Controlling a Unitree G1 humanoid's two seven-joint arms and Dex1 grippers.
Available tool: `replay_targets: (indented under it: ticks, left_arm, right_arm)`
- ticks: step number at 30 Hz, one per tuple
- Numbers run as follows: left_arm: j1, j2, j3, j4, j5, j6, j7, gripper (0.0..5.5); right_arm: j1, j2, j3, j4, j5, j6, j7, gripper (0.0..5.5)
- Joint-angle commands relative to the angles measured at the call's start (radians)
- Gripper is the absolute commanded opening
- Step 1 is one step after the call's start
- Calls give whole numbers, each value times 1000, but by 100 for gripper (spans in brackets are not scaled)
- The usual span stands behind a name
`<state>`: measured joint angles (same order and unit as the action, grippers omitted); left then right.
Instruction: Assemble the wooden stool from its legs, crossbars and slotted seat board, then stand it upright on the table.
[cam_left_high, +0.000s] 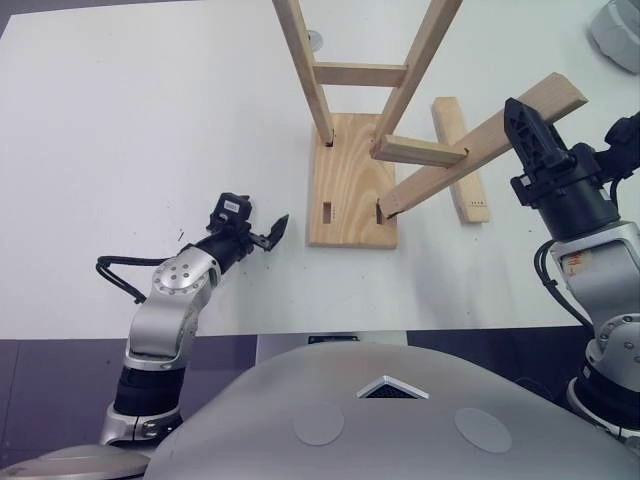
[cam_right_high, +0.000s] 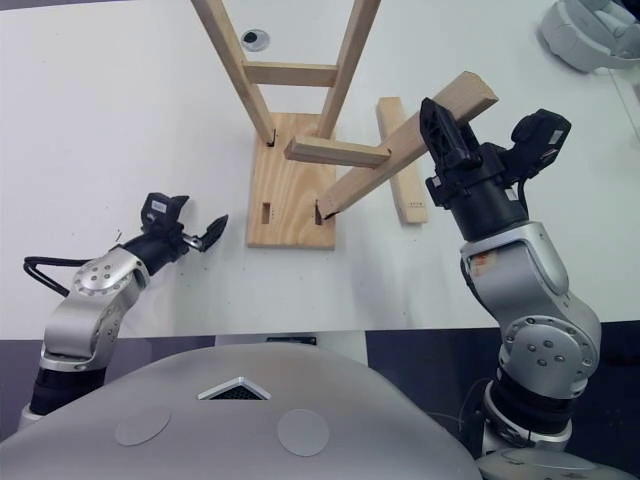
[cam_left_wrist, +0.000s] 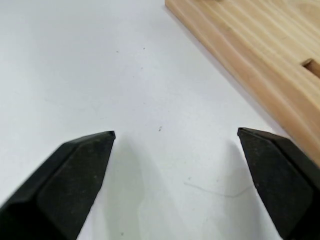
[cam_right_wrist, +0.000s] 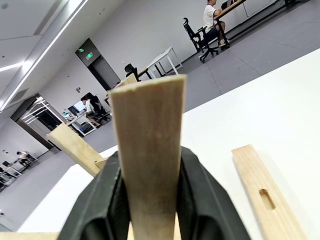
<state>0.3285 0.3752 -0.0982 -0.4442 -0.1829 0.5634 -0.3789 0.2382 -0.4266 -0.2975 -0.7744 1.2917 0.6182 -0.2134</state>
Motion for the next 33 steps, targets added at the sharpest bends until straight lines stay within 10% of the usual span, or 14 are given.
replay_targets:
  ticks: [1, 14, 33]
  left_arm:
    - [-48, -2, -14, -34, 10, 44, 15, 452]
    - [-91, 39, -131, -34, 84, 198, 34, 452]
    - [-213, -87, -76, -45, 44, 245, 77, 452]
  right_arm:
    - [18, 10, 43, 24, -104, -13, 12, 105]
    - [-60, -93, -13, 56, 210, -2, -12, 105]
    - [-58, -131, 41, 49, -92, -26, 31, 105]
